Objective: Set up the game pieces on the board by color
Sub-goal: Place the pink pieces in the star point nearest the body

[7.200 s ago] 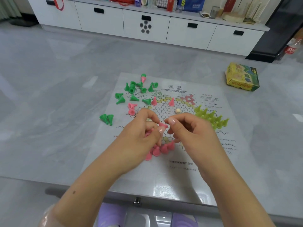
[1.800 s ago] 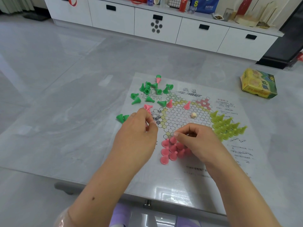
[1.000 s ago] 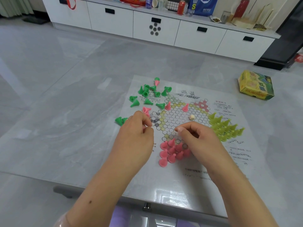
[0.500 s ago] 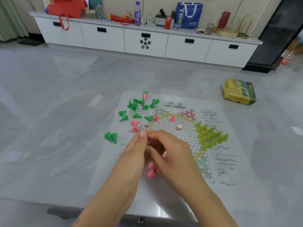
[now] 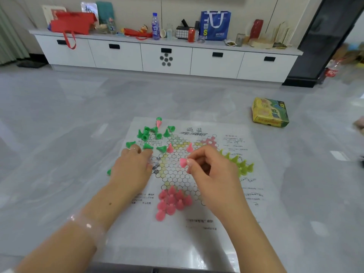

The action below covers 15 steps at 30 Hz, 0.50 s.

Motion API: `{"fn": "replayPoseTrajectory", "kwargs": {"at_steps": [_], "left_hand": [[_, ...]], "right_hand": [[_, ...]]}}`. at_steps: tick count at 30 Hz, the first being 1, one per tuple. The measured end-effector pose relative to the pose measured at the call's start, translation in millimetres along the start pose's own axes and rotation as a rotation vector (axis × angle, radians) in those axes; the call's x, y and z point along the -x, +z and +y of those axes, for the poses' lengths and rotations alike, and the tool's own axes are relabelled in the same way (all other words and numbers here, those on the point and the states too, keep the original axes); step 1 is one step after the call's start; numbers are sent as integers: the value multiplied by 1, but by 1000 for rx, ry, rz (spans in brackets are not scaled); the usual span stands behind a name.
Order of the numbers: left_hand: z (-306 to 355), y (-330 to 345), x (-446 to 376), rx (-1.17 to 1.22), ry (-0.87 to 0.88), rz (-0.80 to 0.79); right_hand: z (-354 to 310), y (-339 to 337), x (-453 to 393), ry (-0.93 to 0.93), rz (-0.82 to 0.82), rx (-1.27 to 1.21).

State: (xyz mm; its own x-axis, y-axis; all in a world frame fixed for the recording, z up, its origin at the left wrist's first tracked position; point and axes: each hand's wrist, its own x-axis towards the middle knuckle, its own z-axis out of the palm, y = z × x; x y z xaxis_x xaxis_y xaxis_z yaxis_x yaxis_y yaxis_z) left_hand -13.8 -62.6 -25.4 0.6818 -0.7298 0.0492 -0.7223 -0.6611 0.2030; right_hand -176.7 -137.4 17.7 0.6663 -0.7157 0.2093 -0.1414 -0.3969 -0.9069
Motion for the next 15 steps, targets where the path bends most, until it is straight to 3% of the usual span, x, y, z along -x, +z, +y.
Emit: {"fn": "replayPoseTrajectory", "kwargs": {"at_steps": [2,9,12,15], "left_hand": [[1,1,-8,-111,16,-37],[2,6,-18,-130,62,-30],[3,-1,-9,82,55,3],[7,-18,15,589,-127,19]], "right_hand": [[-1,-2,-2,18,14,-25],[-1,-5,-4,39,38,-60],[-1,-7,-3,43,33,-54],[0,-6,-3,57,14,-47]]}}
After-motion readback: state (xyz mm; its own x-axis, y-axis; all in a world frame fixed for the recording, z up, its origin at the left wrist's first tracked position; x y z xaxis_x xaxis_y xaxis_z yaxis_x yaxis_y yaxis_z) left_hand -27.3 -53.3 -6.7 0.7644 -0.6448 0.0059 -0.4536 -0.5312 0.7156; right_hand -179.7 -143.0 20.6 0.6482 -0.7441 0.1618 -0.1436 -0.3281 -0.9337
